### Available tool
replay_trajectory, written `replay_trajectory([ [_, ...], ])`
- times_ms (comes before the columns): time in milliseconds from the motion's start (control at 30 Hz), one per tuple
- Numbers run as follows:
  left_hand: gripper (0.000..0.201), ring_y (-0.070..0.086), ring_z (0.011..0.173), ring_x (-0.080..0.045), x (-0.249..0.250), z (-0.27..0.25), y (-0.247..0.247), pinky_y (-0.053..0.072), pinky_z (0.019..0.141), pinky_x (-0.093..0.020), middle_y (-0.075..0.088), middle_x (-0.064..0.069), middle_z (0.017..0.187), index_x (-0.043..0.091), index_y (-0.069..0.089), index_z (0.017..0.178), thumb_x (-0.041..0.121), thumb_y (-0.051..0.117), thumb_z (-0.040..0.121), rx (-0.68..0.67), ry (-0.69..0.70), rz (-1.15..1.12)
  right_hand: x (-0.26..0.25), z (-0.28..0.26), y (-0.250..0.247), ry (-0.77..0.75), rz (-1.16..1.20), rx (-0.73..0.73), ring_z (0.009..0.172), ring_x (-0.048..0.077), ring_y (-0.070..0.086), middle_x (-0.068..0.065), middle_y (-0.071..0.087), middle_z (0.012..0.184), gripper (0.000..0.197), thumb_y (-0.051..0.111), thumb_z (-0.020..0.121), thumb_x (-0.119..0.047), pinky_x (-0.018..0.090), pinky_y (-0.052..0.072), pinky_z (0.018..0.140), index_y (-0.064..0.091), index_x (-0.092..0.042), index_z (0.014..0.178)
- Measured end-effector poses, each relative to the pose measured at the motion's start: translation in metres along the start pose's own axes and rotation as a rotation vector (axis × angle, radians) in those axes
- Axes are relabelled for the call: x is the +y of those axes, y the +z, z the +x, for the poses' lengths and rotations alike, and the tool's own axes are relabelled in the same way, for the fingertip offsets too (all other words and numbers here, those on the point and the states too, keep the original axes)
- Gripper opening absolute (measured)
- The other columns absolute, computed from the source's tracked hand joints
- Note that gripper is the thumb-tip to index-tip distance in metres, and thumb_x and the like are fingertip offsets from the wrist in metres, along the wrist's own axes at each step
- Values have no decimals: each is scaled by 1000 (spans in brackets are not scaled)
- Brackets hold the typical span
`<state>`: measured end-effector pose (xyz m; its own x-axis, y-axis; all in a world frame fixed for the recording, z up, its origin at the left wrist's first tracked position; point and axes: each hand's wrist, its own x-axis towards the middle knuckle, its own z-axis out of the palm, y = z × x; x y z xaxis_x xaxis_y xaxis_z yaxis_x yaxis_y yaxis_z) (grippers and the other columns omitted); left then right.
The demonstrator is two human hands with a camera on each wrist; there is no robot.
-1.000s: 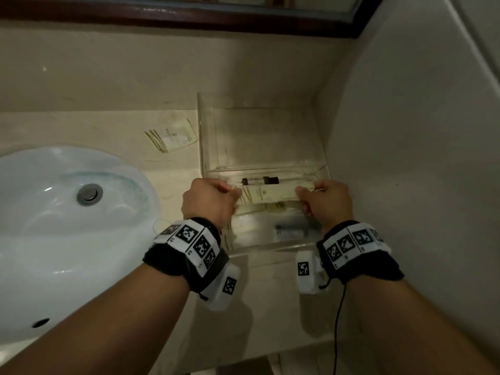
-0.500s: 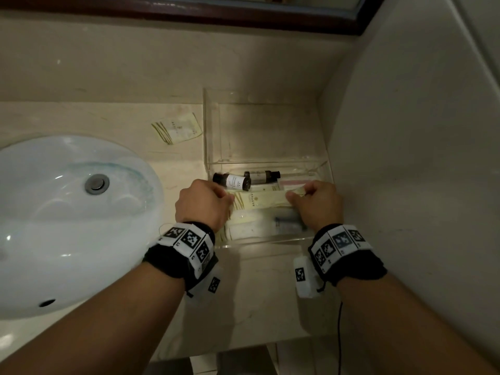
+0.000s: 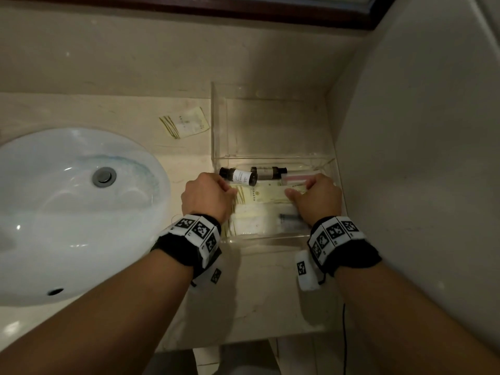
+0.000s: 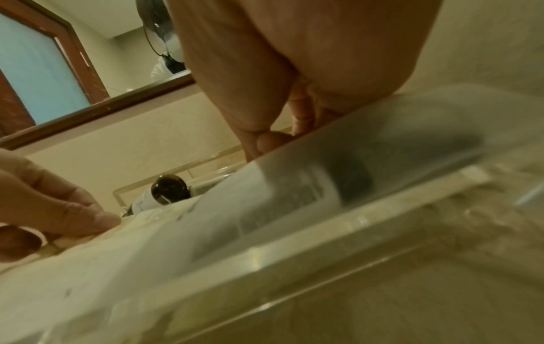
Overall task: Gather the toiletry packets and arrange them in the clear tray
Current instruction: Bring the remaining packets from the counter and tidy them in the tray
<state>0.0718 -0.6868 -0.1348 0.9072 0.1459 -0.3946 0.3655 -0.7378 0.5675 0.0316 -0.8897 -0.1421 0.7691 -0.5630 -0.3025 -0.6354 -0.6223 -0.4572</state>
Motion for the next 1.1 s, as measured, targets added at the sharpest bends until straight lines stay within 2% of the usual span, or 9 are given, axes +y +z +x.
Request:
replay_trajectory([
  [100, 17, 66, 84, -24, -2, 1, -1, 55, 78, -33, 71, -2, 84, 24, 68, 75, 36, 80, 77, -5, -11, -63, 2, 1, 0, 20, 30, -8, 96, 29, 64, 10, 68, 98, 45, 83, 72, -40, 36, 53, 81, 61, -10, 97],
  [200, 22, 67, 76, -18, -6, 1, -8, 54, 72, -29, 69, 4, 75, 23, 66, 73, 37, 83, 74, -28, -17, -195, -3, -1, -4, 24, 77, 43, 97, 27, 65, 6, 69, 100, 46, 85, 69, -40, 39, 54, 86, 62, -13, 98],
  [367, 27, 61, 66, -11, -19, 17, -44, 40, 60, -24, 64, 8, 69, 21, 67, 81, 44, 80, 75, 104, -63, -344, -46, -9, -7, -50, 175, 121, 90, 19, 63, -3, 61, 90, 43, 82, 72, -43, 28, 45, 73, 63, -17, 99],
  [467, 23, 62, 70, -12, -26, 40, -67, 44, 66, -23, 67, 9, 72, 23, 68, 75, 43, 78, 76, 164, -118, -411, -88, -9, 1, -118, 186, 77, 86, 17, 64, -1, 67, 90, 33, 80, 74, -42, 27, 48, 74, 66, -20, 94],
  [600, 22, 70, 81, -20, -32, 85, -86, 55, 79, -28, 75, 1, 79, 21, 74, 75, 42, 76, 77, 179, -160, -422, -144, -8, 19, -137, 227, 11, 82, 16, 68, -5, 69, 83, 21, 77, 73, -36, 36, 59, 78, 68, -23, 86],
  [733, 26, 69, 82, -26, -33, 121, -93, 47, 70, -25, 75, -5, 81, 19, 71, 70, 42, 70, 82, 78, -221, -379, -183, -4, 41, -137, 230, -56, 79, 14, 69, -4, 71, 82, 16, 77, 74, -34, 38, 61, 77, 70, -22, 82],
  [900, 36, 66, 104, -34, -23, 152, -91, 46, 76, -28, 71, -15, 112, 8, 71, 102, 37, 77, 81, 1, -338, -360, -203, 2, 53, -100, 205, -68, 84, 19, 70, 0, 73, 85, 20, 78, 74, -43, 36, 59, 80, 69, -25, 79],
  [1000, 27, 67, 104, -33, -17, 164, -88, 53, 82, -33, 72, -16, 113, 6, 72, 102, 25, 74, 83, 50, -362, -275, -202, 7, 55, -55, 177, -55, 86, 20, 70, 0, 73, 85, 25, 77, 72, -47, 37, 58, 81, 72, -24, 83],
  [1100, 28, 67, 103, -31, -16, 168, -85, 50, 78, -32, 73, -11, 109, 11, 74, 106, 28, 67, 86, -2, -240, -272, -196, 10, 52, -9, 179, -48, 89, 21, 69, -1, 73, 85, 24, 77, 74, -45, 37, 58, 82, 72, -24, 84],
])
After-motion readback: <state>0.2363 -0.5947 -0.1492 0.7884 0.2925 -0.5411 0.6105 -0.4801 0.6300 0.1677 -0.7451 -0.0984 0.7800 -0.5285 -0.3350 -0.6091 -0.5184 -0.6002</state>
